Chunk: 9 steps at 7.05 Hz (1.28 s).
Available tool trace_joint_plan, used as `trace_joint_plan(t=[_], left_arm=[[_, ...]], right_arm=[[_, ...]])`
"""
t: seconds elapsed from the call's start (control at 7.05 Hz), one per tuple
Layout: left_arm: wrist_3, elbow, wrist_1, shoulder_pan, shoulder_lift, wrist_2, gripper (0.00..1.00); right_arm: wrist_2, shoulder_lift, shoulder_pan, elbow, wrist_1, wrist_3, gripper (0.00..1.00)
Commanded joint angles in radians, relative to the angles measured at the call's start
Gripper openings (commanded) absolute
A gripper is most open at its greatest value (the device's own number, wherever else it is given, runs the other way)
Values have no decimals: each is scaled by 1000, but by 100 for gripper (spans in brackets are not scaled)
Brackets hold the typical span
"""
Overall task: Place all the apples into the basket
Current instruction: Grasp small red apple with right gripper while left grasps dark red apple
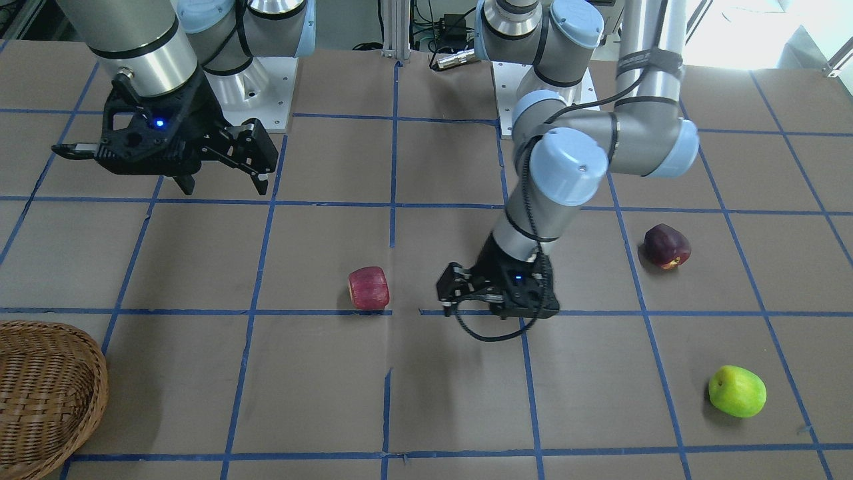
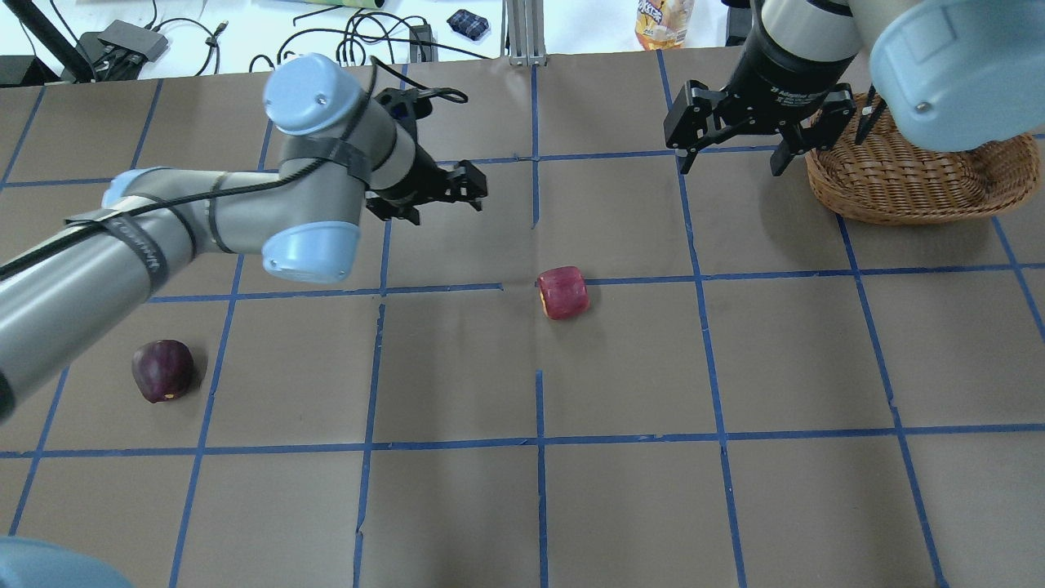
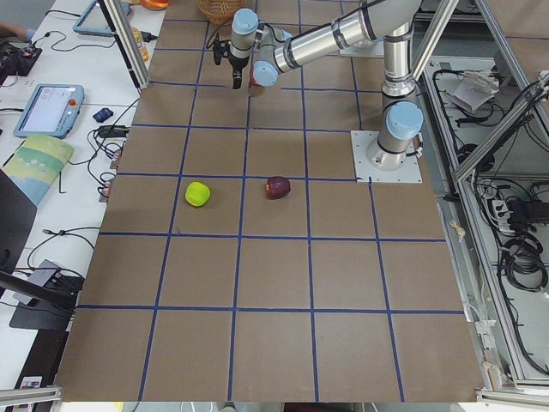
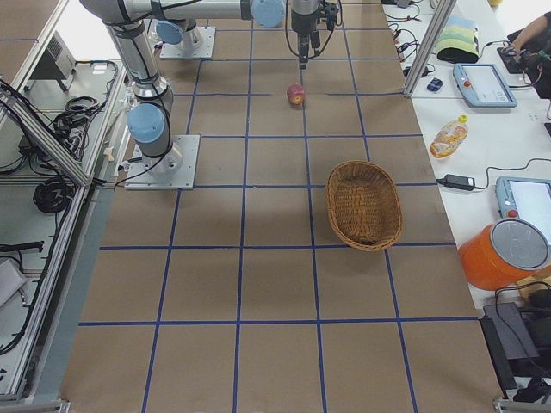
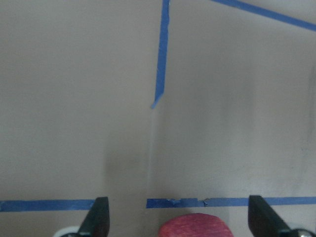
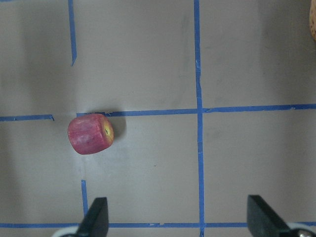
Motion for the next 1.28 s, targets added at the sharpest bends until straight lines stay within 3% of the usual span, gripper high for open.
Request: trace_joint_plan(t=[0.0, 0.14, 0.28, 0.43, 0.57, 0.85, 1.14], left_arm=[[213, -34, -99, 163, 69, 191, 100], [221, -51, -133, 268, 75, 269, 100], [390, -86, -153, 365, 75, 283, 100], [531, -106, -150, 442, 77, 296, 100], [542, -112, -162, 502, 82, 313, 100], [550, -225, -155, 602, 82, 300, 100], [602, -289, -115, 620, 57, 300, 100]], right_arm=[[-6, 74, 121, 18, -97, 120, 100], [-12, 145, 172, 29, -193, 155, 100], [-18, 179, 220, 47, -285, 175, 100], [-50, 190, 238, 97, -309, 188, 100], [-51, 210, 243, 172, -394, 220, 100], [-49, 312, 255, 289, -684, 231, 100], [-41, 348, 274, 293, -706, 231, 100]])
